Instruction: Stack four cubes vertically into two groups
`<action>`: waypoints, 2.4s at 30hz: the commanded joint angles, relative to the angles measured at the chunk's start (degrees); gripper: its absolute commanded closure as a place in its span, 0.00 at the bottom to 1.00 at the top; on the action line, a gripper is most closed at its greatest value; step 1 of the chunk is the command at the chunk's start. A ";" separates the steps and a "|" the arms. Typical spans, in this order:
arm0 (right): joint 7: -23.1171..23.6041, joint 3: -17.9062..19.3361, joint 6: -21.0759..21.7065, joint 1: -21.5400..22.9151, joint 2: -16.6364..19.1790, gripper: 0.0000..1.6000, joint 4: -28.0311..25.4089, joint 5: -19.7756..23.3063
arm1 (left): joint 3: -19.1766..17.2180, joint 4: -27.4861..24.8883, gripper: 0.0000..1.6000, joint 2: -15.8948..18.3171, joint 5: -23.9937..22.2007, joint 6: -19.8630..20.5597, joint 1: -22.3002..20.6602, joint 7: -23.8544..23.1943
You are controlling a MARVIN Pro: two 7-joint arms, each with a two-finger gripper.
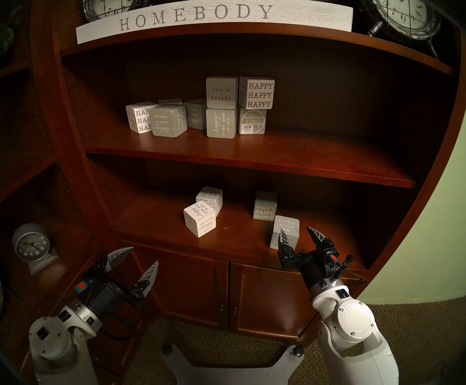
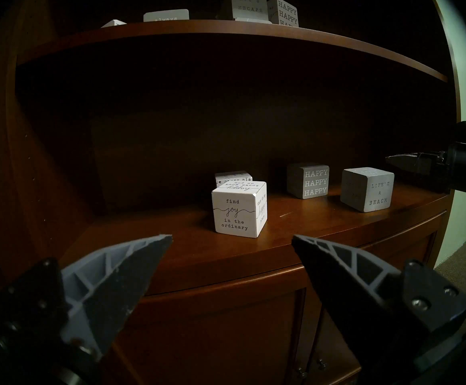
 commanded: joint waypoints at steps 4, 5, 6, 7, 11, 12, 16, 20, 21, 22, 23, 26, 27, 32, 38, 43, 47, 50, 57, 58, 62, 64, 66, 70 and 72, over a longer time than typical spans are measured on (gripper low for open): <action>-1.58 -0.82 0.76 6.04 -2.25 0.00 2.82 -0.02 | 0.08 -0.85 0.00 -0.10 -0.02 0.02 -0.02 -0.17; -1.69 -0.91 0.75 6.41 -2.36 0.00 3.29 -0.09 | 0.07 -0.85 0.00 -0.12 -0.01 0.03 -0.03 -0.18; -1.84 -0.96 0.94 6.67 -2.54 0.00 3.58 -0.02 | 0.06 -0.85 0.00 -0.13 0.00 0.03 -0.04 -0.20; -1.92 -1.02 0.98 6.91 -2.64 0.00 3.87 -0.01 | 0.05 -0.85 0.00 -0.15 0.02 0.03 -0.05 -0.22; -2.46 -1.29 1.16 7.70 -2.97 0.00 4.82 -0.24 | -0.01 -0.84 0.00 -0.23 0.07 0.03 -0.10 -0.31; -2.56 -1.36 1.18 7.87 -3.03 0.00 5.02 -0.26 | -0.02 -0.84 0.00 -0.25 0.08 0.04 -0.12 -0.33; -2.72 -1.76 1.05 8.40 -3.11 0.00 5.75 -0.37 | -0.06 -0.85 0.00 -0.32 0.13 0.05 -0.16 -0.41; -2.69 -2.14 0.94 8.69 -2.99 0.00 6.11 -0.42 | -0.12 -0.86 0.00 -0.40 0.19 0.06 -0.20 -0.49; -2.70 -2.23 1.00 8.73 -2.98 0.00 6.14 -0.45 | -0.13 -0.86 0.00 -0.41 0.20 0.07 -0.21 -0.51; -2.75 -2.32 1.02 8.76 -2.98 0.00 6.20 -0.49 | -0.14 -0.87 0.00 -0.43 0.22 0.07 -0.23 -0.53; -2.81 -2.43 1.25 8.82 -3.02 0.00 6.30 -0.51 | -0.15 -0.87 0.00 -0.45 0.23 0.07 -0.23 -0.54; -3.09 -2.66 1.29 8.93 -3.12 0.00 6.61 -0.61 | -0.18 -0.87 0.00 -0.50 0.27 0.08 -0.27 -0.60; -3.18 -2.75 1.24 8.99 -3.17 0.00 6.78 -0.66 | -0.19 -0.88 0.00 -0.52 0.28 0.08 -0.28 -0.62; -3.73 -3.16 1.02 9.50 -3.26 0.00 7.73 -1.20 | -0.25 -0.88 0.00 -0.61 0.34 0.09 -0.34 -0.72; -4.33 -3.73 1.56 9.80 -3.73 0.00 8.22 -1.68 | -0.32 -0.88 0.00 -0.72 0.42 0.10 -0.41 -0.83; -5.06 -3.97 1.80 10.39 -4.37 0.00 9.68 -1.89 | -0.38 -0.88 0.00 -0.81 0.48 0.11 -0.47 -0.93; -5.43 -4.12 1.73 10.58 -4.56 0.00 10.29 -2.02 | -0.45 -0.88 0.00 -0.90 0.54 0.12 -0.53 -1.03; -5.76 -4.30 1.79 10.59 -4.61 0.00 10.53 -2.20 | -0.48 -0.89 0.00 -0.95 0.58 0.13 -0.56 -1.09; -5.79 -4.17 2.05 10.20 -4.05 0.00 11.33 -2.08 | -0.57 -0.89 0.00 -1.08 0.67 0.14 -0.65 -1.22; -5.75 -4.18 2.02 10.15 -4.03 0.00 11.55 -2.03 | -0.58 -0.89 0.00 -1.09 0.68 0.14 -0.66 -1.24; -5.50 -4.25 1.52 10.29 -3.86 0.00 12.60 -2.09 | -0.63 -0.88 0.00 -1.17 0.74 0.14 -0.71 -1.33; -5.41 -4.26 1.53 10.35 -3.81 0.00 12.77 -2.20 | -0.66 -0.88 0.00 -1.21 0.76 0.15 -0.74 -1.37; -5.34 -4.39 1.74 10.32 -3.67 0.00 12.92 -2.40 | -0.69 -0.88 0.00 -1.25 0.79 0.15 -0.77 -1.42; -5.31 -4.57 1.46 10.42 -3.70 0.00 14.16 -2.75 | -0.73 -0.89 0.00 -1.32 0.84 0.16 -0.81 -1.49; -5.31 -4.62 1.47 10.42 -3.65 0.00 14.28 -2.88 | -0.75 -0.89 0.00 -1.35 0.86 0.16 -0.84 -1.53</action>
